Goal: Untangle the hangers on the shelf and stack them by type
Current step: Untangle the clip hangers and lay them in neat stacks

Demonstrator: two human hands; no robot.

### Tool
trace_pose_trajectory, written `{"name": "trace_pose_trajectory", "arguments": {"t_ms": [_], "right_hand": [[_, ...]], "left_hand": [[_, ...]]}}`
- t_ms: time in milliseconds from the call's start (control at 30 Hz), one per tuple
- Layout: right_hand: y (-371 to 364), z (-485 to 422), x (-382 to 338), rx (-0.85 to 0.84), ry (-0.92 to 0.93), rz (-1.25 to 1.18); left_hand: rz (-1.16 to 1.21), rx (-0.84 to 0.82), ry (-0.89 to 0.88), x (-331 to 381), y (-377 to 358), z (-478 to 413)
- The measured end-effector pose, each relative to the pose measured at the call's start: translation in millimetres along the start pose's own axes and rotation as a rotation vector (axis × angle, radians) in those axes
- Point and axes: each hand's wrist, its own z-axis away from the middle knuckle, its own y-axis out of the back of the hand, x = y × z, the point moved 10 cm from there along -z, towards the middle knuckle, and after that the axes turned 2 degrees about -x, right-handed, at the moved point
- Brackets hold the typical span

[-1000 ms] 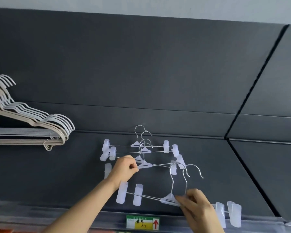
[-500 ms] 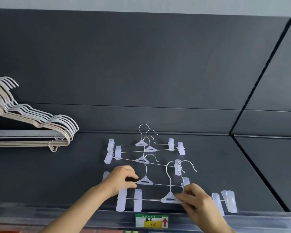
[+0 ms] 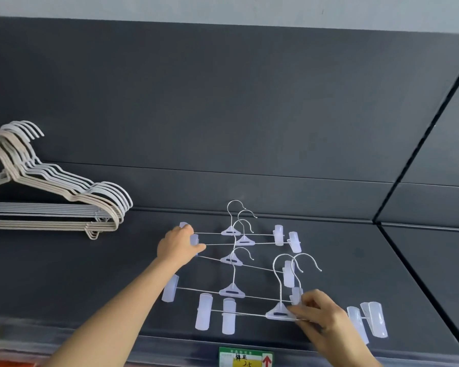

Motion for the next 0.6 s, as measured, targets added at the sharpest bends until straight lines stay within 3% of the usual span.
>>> {"name": "trace_pose_trajectory", "arguments": {"t_ms": [600], "right_hand": [[-11,-5,4,-0.002,-0.025,0.043]], "left_hand": [[0.079,0.068,0.011,-25,1,-4]]}}
